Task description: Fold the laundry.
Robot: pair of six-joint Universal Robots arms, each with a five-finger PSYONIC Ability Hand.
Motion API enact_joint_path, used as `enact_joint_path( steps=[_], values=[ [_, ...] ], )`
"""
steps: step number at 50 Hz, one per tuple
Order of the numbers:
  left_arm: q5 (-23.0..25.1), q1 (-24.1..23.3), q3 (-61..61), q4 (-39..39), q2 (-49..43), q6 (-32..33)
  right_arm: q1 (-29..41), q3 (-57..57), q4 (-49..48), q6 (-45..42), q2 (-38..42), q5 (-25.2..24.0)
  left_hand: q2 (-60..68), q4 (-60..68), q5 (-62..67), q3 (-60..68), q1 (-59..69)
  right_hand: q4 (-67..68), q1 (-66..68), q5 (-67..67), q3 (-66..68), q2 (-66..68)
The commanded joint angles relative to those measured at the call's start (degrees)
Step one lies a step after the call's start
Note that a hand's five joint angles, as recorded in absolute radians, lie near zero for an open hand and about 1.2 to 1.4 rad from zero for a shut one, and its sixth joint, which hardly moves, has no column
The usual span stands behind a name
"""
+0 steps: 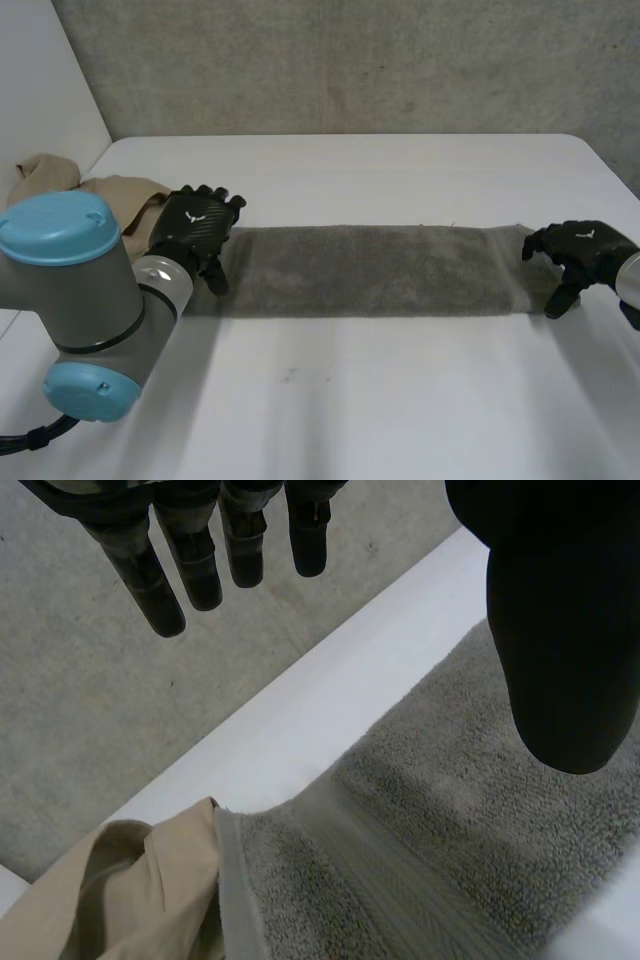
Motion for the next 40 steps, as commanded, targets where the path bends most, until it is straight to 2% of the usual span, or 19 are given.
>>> enact_joint_path(
  steps=[1,5,10,11,12,13,22,26,30,32,35,37,40],
  values=[
    [-0.25,0.52,0.24,0.05,-0.52,0.35,-0.1,1.65,-9.71,0.18,4.95,-0.31,-1.57,-1.51,-2.57,-1.93,-0.9,9.83,13.65,10.73,9.8,10.18],
    [-0.25,0.44,0.06,0.05,-0.52,0.26,-0.1,1.12,-10.5,-0.35,6.89,-0.31,-1.57,-1.51,-2.57,-1.93,-0.9,12.85,16.67,13.75,12.82,13.2],
    [-0.25,0.44,-0.03,0.05,-0.52,0.35,-0.27,0.59,-11.64,-0.44,8.21,-0.04,-1.57,-1.51,-2.57,-1.93,-0.9,25.96,29.78,26.86,25.93,26.31],
    [-0.25,0.44,-0.03,0.05,-0.52,0.35,-0.27,0.5,-11.91,-0.44,8.3,0.13,-1.57,-1.51,-2.57,-1.93,-0.9,30.48,34.3,31.38,30.45,30.83],
    [-0.25,0.44,-0.03,0.05,-0.52,0.26,-0.36,0.15,-12.34,-0.44,8.56,0.57,-1.57,-1.51,-2.57,-1.93,-0.9,49.18,52.99,50.07,49.14,49.53],
    [-0.25,0.44,-0.03,0.05,-0.52,0.26,-0.36,-0.02,-12.43,-0.44,8.65,0.92,-1.57,-1.51,-2.57,-1.93,-0.9,53.63,57.45,54.53,53.6,53.99],
    [-0.34,0.35,-0.12,-0.04,-0.52,0.35,-4.92,-1.52,-11.91,-0.79,7.51,4.7,-1.57,-1.51,-2.57,-1.93,-0.9,53.68,57.5,54.58,53.65,54.03],
    [-0.34,0.26,-0.91,-0.04,-0.17,0.35,-8.52,-2.48,-11.91,-3.59,5.31,6.99,-1.57,-1.51,-2.57,-1.93,-0.9,53.68,57.5,54.58,53.65,54.03],
    [-0.34,0.17,-1.35,-0.13,0.27,0.35,-13.44,-4.33,-11.65,-11.06,4.87,8.83,-1.57,-1.51,-2.57,-1.93,-0.9,53.68,57.5,54.58,53.65,54.03],
    [-0.34,0.17,-1.7,-0.13,0.36,0.35,-15.73,-5.29,-11.47,-17.47,4.43,10.24,-1.57,-1.51,-2.57,-1.93,-0.9,53.68,57.5,54.58,53.65,54.03],
    [-0.34,0.17,-1.7,-0.13,0.53,0.35,-16.01,-6.88,-10.68,-23.89,4.52,11.38,-1.57,-1.51,-2.57,-1.93,-0.9,53.68,57.5,54.58,53.65,54.03],
    [-0.42,0.17,-1.7,-0.04,0.53,0.35,-15.3,-7.49,-10.59,-24.61,4.43,11.12,-1.57,-1.51,-2.57,-1.93,-0.9,53.68,57.5,54.58,53.65,54.03],
    [-0.42,0.17,-1.7,-0.04,0.8,0.35,-9.6,-8.37,-11.03,-22.77,3.29,10.68,-1.57,-1.51,-2.57,-1.93,-0.9,53.68,57.5,54.58,53.65,54.03]
  ],
)
